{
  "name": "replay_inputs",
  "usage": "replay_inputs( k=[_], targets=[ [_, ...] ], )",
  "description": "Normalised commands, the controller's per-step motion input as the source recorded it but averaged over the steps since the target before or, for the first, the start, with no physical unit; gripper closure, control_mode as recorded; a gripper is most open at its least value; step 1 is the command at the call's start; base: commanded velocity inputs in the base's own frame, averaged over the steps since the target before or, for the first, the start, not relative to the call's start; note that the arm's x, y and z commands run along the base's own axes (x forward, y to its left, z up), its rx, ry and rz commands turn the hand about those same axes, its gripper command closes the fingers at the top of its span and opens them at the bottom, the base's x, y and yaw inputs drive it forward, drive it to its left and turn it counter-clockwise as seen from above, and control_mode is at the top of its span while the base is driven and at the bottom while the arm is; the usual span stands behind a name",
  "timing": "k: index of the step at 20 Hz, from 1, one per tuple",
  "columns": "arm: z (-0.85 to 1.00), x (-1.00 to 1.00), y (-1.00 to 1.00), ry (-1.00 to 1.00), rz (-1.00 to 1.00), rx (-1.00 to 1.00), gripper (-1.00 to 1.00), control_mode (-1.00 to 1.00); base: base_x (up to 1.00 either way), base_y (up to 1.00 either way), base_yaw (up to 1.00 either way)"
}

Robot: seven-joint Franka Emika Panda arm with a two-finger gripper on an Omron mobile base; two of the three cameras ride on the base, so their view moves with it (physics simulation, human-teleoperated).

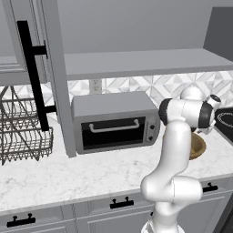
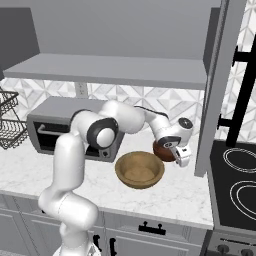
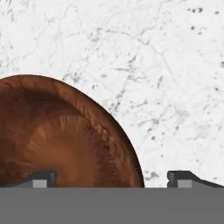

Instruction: Pick up the bowls on the counter and stack them on top of one another in the open cabinet. Place the smaller bowl on top of the larger bowl.

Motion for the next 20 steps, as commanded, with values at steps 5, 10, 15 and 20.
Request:
replay_inputs(
  k=[5, 10, 15, 20],
  targets=[
    [-0.05, 0.03, 0.0, 0.0, 0.01, 0.0, 1.0, -1.0, 0.0, 0.0, 0.0],
    [0.0, 0.0, 0.0, 0.0, 0.0, 0.0, 1.0, -1.0, 0.0, 0.0, 0.0],
    [0.33, -0.06, 0.0, -0.09, 0.0, 0.0, 1.0, -1.0, 0.0, 0.0, 0.0],
    [0.96, -0.32, 0.0, -0.21, 0.0, 0.01, 1.0, -1.0, 0.0, 0.0, 0.0]
  ],
)
